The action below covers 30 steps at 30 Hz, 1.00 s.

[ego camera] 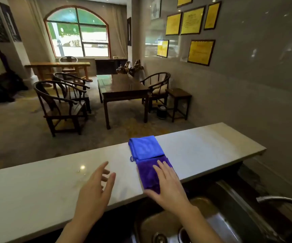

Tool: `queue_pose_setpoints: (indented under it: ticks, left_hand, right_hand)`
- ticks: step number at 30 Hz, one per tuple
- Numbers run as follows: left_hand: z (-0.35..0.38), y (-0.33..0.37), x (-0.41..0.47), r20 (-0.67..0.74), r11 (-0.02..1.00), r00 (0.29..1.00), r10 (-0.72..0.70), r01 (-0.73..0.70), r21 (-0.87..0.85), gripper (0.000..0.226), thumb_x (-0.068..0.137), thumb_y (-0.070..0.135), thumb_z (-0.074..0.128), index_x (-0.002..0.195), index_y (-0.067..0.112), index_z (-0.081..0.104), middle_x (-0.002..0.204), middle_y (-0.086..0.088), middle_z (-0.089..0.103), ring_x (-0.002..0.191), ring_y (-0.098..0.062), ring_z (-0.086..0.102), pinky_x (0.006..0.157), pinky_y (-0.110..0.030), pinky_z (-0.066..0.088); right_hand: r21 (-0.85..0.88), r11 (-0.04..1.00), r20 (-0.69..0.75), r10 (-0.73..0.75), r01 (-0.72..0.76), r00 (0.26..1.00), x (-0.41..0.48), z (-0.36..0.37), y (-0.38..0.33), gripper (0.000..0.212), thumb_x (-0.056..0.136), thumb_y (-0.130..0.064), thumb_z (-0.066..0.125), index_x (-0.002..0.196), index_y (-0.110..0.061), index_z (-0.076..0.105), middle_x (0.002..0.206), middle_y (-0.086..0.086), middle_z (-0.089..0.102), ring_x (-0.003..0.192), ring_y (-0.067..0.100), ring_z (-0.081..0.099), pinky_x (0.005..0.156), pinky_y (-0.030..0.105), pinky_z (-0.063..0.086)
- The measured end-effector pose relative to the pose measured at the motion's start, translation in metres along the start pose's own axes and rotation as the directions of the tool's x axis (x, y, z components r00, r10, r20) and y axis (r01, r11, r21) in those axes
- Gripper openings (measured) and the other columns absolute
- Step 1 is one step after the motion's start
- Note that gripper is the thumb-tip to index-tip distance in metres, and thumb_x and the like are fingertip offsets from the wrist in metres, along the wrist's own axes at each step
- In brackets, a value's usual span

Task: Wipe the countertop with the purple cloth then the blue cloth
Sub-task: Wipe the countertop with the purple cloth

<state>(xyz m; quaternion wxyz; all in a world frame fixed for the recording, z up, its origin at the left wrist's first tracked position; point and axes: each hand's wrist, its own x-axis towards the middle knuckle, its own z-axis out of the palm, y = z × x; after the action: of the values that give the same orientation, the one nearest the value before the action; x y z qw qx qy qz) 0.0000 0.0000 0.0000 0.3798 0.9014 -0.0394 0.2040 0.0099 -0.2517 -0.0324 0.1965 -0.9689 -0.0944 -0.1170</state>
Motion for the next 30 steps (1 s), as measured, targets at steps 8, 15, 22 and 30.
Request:
queue_pose_setpoints:
  ticks: [8, 15, 22, 30]
  left_hand:
    - [0.071, 0.021, -0.002, 0.19, 0.977, 0.959, -0.208, 0.213, -0.002, 0.055, 0.089, 0.059, 0.046, 0.138, 0.033, 0.042, 0.103, 0.014, 0.065, 0.081, -0.001, 0.062, 0.068, -0.015, 0.045]
    - [0.116, 0.044, 0.017, 0.312, 0.839, 0.85, -0.424, 0.498, -0.217, 0.055, 0.084, 0.051, 0.058, 0.128, 0.018, 0.055, 0.104, 0.003, 0.07, 0.095, -0.013, 0.067, 0.088, -0.037, 0.055]
    - [0.14, 0.049, 0.05, 0.462, 0.416, 0.626, -0.628, 0.772, -0.48, 0.038, 0.065, 0.034, 0.073, 0.086, 0.031, 0.041, 0.097, 0.001, 0.061, 0.093, -0.018, 0.067, 0.081, -0.038, 0.06]
    - [0.157, 0.039, 0.062, 0.542, 0.344, 0.572, -0.615, 0.814, -0.468, 0.031, 0.06, 0.026, 0.076, 0.081, 0.006, 0.062, 0.061, -0.009, 0.062, 0.037, -0.017, 0.051, 0.037, -0.022, 0.039]
  right_hand:
    - [-0.16, 0.977, 0.203, -0.109, 0.143, 0.973, 0.004, 0.03, 0.049, 0.087, 0.091, -0.039, 0.058, 0.155, -0.037, -0.001, 0.167, -0.007, 0.0, 0.152, 0.018, -0.011, 0.121, 0.04, -0.009]
    - [0.021, 0.969, 0.032, -0.247, 0.247, 0.968, 0.018, 0.03, 0.059, 0.068, 0.051, -0.007, 0.085, 0.115, -0.026, 0.073, 0.127, -0.014, 0.068, 0.142, -0.013, 0.006, 0.111, 0.01, -0.005]
    - [0.295, 0.934, 0.021, -0.215, 0.2, 0.976, 0.019, 0.01, 0.036, 0.066, 0.065, -0.028, 0.03, 0.119, -0.066, 0.03, 0.135, -0.063, -0.01, 0.127, -0.034, -0.005, 0.101, -0.002, 0.001]
    - [0.247, 0.943, 0.128, -0.259, 0.223, 0.957, 0.021, -0.001, 0.034, 0.053, 0.064, -0.036, 0.036, 0.115, -0.047, 0.046, 0.142, -0.057, -0.007, 0.133, -0.028, 0.005, 0.104, 0.002, 0.003]
